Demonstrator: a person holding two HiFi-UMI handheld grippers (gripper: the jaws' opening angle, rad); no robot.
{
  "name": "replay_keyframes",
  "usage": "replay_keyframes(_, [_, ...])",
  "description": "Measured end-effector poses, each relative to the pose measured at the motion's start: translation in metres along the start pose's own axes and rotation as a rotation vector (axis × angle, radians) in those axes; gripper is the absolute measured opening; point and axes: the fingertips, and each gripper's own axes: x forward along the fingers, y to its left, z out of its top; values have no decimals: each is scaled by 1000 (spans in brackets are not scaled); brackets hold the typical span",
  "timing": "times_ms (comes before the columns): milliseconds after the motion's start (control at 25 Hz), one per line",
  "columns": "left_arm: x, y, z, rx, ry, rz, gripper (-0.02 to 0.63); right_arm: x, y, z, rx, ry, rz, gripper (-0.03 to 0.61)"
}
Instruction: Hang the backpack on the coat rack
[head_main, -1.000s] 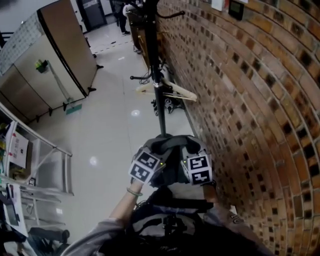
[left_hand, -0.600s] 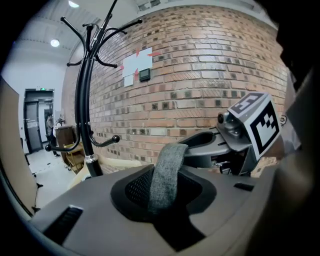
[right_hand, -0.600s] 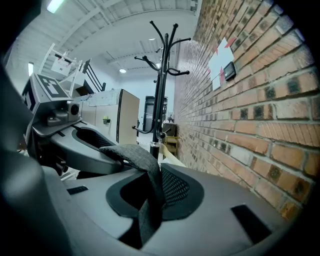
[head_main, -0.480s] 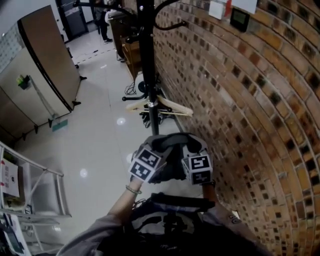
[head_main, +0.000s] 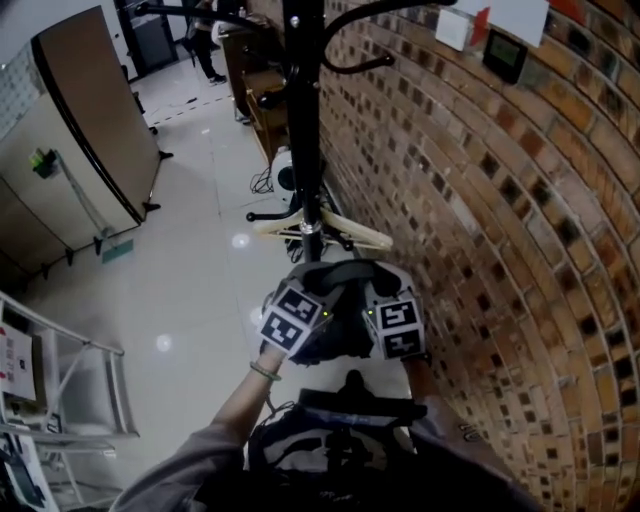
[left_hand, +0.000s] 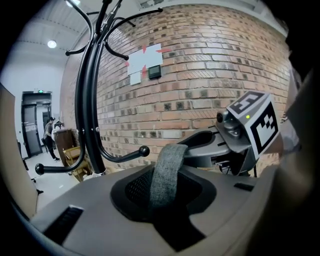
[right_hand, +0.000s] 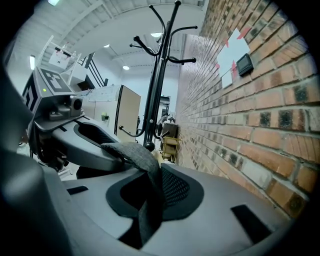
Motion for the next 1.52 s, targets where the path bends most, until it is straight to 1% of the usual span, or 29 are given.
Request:
replay_keyframes(160, [8,16,4,-30,-10,44,107,18,-7,5,-44,10,40,54])
replay_keyframes(320, [14,32,10,-57,-17,87,107,36,-10,16,-38,-11,95,54])
replay_keyframes(440, [18,44,11,-74,-14,122,107,49,-11,21,-68,-9,138,55])
replay_keyframes(720, [27,66,2,-111,16,197,107,80,-7,21,-116,3,245,55])
replay_keyframes(840, [30,77,-7,-140,33,225,107,96,-3,19,-145,14,289,55])
replay_keyframes(1200, [40,96,-26,-218,47,258,109,125,5,4,-152,56,355,55])
replay_keyframes(1320, [44,100,-27,-219,43,256,109,130,5,0,-146,66,367,55])
replay_keyframes(1520, [47,101,-25,-207,35,241,112,133,4,-3,-184,62,363,63])
